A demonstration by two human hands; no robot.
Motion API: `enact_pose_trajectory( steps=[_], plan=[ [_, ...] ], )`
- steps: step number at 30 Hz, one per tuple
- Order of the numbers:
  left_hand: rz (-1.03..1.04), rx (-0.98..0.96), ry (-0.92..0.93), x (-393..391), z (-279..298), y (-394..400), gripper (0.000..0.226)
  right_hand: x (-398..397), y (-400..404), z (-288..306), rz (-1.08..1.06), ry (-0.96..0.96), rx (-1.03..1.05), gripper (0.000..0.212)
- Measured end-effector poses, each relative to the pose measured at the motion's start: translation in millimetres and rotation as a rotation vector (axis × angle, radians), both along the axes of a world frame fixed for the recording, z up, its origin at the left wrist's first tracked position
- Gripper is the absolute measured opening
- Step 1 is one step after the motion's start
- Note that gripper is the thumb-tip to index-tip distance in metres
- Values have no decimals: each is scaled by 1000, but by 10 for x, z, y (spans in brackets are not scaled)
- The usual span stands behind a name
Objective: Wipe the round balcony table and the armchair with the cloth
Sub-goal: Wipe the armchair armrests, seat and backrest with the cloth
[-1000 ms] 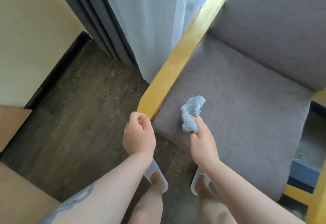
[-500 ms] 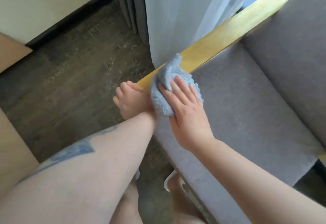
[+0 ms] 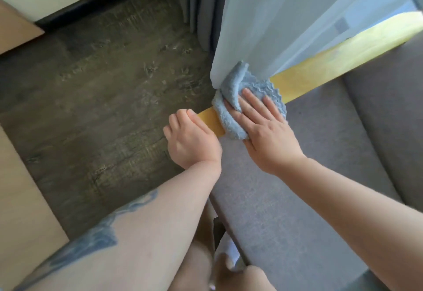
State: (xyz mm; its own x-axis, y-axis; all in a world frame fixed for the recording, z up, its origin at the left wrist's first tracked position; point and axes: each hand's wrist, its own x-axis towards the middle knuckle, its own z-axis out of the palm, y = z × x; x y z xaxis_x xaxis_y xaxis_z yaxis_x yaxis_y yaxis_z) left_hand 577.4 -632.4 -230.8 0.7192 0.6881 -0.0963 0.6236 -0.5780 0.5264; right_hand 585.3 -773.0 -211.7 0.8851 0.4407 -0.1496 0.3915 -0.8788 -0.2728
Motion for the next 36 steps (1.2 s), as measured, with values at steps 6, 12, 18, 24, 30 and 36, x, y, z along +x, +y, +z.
enact_pose_trajectory(
  steps=[6, 12, 18, 24, 30, 36],
  plan=[
    [-7, -72, -9, -9, -26, 21, 36, -193, 338, -6, -297, -14, 75, 60],
    [-170, -260, -162, -176, 10, 154, 31, 244, 58, -32, -338, -54, 28, 62],
    [-299, -405, -256, -445, -98, 334, 43, 30, 423, -20, 180, -47, 91, 60],
    [-393, -423, -221, -555, -89, 337, 52, -171, 361, -86, -146, -77, 101, 63],
    [-276, -665, -244, -604, -54, 274, 71, -152, 266, -139, 195, -114, 82, 59],
    [71, -1180, -373, -531, 68, 232, 63, -444, 626, -19, 186, -49, 133, 54]
  ],
)
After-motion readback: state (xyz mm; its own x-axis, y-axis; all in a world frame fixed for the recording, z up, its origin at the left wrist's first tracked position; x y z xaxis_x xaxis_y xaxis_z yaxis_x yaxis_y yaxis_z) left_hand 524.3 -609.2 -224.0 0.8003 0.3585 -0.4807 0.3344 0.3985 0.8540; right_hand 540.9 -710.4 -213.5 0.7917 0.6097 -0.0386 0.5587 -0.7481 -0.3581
